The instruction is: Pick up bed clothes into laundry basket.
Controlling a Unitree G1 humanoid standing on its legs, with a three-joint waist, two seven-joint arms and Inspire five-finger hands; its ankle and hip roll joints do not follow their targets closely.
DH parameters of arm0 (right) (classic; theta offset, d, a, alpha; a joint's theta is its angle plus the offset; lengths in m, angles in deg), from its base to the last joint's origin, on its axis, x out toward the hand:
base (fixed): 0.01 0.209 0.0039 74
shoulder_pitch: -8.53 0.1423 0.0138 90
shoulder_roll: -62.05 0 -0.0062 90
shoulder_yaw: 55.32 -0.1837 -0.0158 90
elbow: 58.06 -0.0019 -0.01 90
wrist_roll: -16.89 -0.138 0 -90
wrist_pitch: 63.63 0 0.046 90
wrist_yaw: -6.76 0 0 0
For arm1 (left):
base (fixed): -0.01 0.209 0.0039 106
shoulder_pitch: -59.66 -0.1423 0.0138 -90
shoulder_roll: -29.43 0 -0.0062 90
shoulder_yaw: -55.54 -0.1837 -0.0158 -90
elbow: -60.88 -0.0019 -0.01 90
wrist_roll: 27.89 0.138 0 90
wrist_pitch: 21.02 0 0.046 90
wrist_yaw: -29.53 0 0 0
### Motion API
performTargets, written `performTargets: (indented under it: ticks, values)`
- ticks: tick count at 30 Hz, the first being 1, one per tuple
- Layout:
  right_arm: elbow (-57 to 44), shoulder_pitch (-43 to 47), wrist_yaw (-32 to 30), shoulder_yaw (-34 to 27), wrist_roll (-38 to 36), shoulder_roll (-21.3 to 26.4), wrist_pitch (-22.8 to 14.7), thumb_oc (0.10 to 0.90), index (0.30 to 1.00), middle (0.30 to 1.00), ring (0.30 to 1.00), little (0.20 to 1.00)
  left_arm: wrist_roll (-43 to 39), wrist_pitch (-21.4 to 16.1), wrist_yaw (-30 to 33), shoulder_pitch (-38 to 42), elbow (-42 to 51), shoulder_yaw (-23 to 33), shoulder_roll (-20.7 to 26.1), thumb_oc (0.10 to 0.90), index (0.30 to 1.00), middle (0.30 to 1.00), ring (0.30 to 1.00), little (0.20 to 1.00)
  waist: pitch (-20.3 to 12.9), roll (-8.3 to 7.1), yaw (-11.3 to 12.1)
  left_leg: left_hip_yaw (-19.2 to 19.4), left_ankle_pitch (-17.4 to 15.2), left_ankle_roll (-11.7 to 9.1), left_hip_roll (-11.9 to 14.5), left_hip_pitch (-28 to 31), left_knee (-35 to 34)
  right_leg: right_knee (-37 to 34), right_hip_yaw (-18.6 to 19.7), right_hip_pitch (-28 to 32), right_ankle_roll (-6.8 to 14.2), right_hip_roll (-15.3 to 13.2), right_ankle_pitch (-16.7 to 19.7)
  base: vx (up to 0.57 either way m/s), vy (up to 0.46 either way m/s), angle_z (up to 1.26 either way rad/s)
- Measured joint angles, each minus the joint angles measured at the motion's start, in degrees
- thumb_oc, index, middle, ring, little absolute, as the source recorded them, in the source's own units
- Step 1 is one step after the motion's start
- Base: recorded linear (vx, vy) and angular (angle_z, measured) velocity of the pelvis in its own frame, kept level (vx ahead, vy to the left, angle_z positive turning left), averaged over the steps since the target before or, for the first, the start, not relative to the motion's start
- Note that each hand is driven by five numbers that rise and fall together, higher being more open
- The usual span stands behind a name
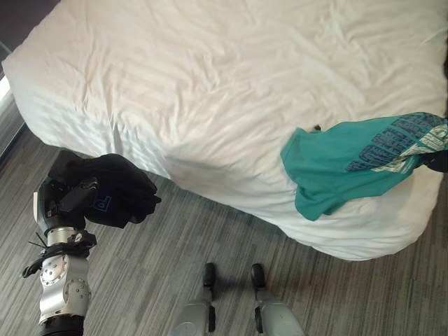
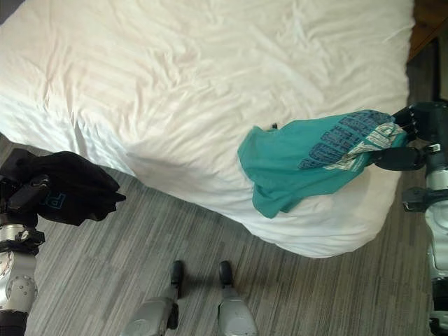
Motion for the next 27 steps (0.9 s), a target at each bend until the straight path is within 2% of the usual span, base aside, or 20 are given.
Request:
performTargets:
  ticks: [3,4,6,11,16,17,19,22,23,24,27]
  values:
    - [-2.3,-2.3,-0.3,-3.7,-2.7,-3.0,-0.4,0.400,0.300,0.300,0.300,0.300,1.3,0.0,-0.2,-0.2,2.8,0.1,0.2,0.400,0.300,0.300,0.300,0.300,-0.9,-0.82,-0.6,0.6,-0.7,0.1,-0.2,2.5,0.0,0.9,0.8,1.7,0.7,-0.2,-0.8,0.05,0.006,-0.12]
    - [-2.6,-3.2,-0.2,-4.2,-4.2,-4.7,-0.4,0.400,0.300,0.300,0.300,0.300,1.9,0.1,-0.2,-0.2,3.4,0.0,0.2,0.400,0.300,0.300,0.300,0.300,-2.6,-1.23,-1.8,0.9,-1.4,0.2,-0.4,3.9,0.0,0.7,0.9,3.1,0.9,-0.4,-1.1,0.07,-0.017,-0.06]
    - [-4.2,-6.0,-0.3,-6.1,-5.4,-7.3,-0.4,0.400,0.300,0.300,0.300,0.300,2.7,0.2,-0.4,-0.8,5.1,0.2,0.2,0.400,0.300,0.300,0.300,0.300,-4.6,-1.75,-2.1,1.3,-1.9,0.6,-0.5,5.3,0.0,0.0,1.0,4.7,1.1,-0.8,-1.3,0.07,-0.015,-0.13]
    - [-4.0,-10.5,-1.2,-7.3,-9.6,-10.6,-0.7,0.400,0.300,0.300,0.300,0.300,2.7,0.2,-0.7,-0.8,9.2,0.0,-0.8,0.400,0.300,0.300,0.300,0.300,-10.2,-1.69,-4.2,2.8,-3.2,0.6,-0.4,7.6,-0.1,-0.1,2.5,6.4,1.0,-0.7,-2.2,0.03,-0.007,-0.14]
    - [-3.9,-12.4,-2.5,-9.0,-17.2,-15.9,-2.2,0.400,0.300,0.300,0.300,0.300,2.7,0.2,-2.1,-1.0,11.8,-0.7,-1.9,0.400,0.300,0.300,0.300,0.300,-11.7,-1.09,-6.2,3.7,-3.4,0.6,-0.5,8.4,-0.2,-0.1,3.3,6.7,0.9,-0.6,-2.3,-0.02,0.016,-0.12]
    - [-4.2,-12.5,-2.8,-10.5,-19.8,-20.7,-3.9,0.400,0.300,0.300,0.300,0.300,2.7,0.1,-2.4,-1.2,12.4,-0.7,-3.0,0.400,0.300,0.300,0.300,0.300,-12.2,-1.03,-6.2,3.8,-3.5,0.7,-0.5,8.4,-0.3,-0.1,3.7,6.7,1.0,-0.6,-2.5,-0.04,0.023,-0.13]
    - [-4.3,-12.8,-3.4,-10.8,-22.7,-24.2,-4.4,0.400,0.300,0.300,0.300,0.300,2.7,0.2,-2.4,-1.3,12.4,-1.0,-3.4,0.400,0.300,0.300,0.300,0.300,-12.9,-0.83,-6.6,4.6,-3.6,0.6,-0.5,8.1,-0.3,0.0,4.2,6.1,1.1,-0.6,-2.6,-0.07,0.062,-0.21]
    - [-4.1,-14.7,-4.0,-9.3,-24.2,-26.0,-4.5,0.400,0.300,0.300,0.300,0.300,2.5,0.1,-2.8,-0.9,12.0,-2.1,-3.7,0.400,0.300,0.300,0.300,0.300,-13.3,-0.06,-8.7,5.8,-3.7,0.5,-1.0,8.1,0.0,0.9,6.1,4.6,1.2,-0.6,-2.6,-0.07,0.056,-0.19]
    - [-4.0,-14.8,-4.2,-8.3,-24.3,-26.0,-4.5,0.400,0.300,0.300,0.300,0.300,2.3,0.1,-2.7,-0.8,11.8,-2.6,-3.6,0.400,0.300,0.300,0.300,0.300,-13.4,0.13,-8.6,6.3,-3.7,0.6,-0.9,8.1,-0.3,1.4,6.3,4.5,1.4,-0.6,-2.7,-0.09,0.090,-0.48]
    - [-4.1,-15.0,-4.0,-6.8,-24.2,-26.0,-4.4,0.400,0.300,0.300,0.300,0.300,2.2,0.2,-3.1,-0.5,11.8,-4.0,-3.5,0.400,0.300,0.300,0.300,0.300,-13.5,0.30,-9.5,8.2,-4.1,1.1,-1.1,8.1,-0.3,1.4,8.0,3.7,1.9,-0.8,-2.8,-0.15,0.115,-0.54]
    - [-4.6,-14.8,-4.0,-6.3,-24.1,-25.9,-4.5,0.400,0.300,0.300,0.300,0.300,2.2,0.1,-3.0,-0.1,11.8,-6.4,-2.6,0.400,0.300,0.300,0.300,0.300,-13.3,0.43,-11.0,10.5,-4.0,1.5,-1.5,7.2,-0.1,2.4,10.3,1.1,2.8,-0.8,-1.4,-0.20,0.087,-0.59]
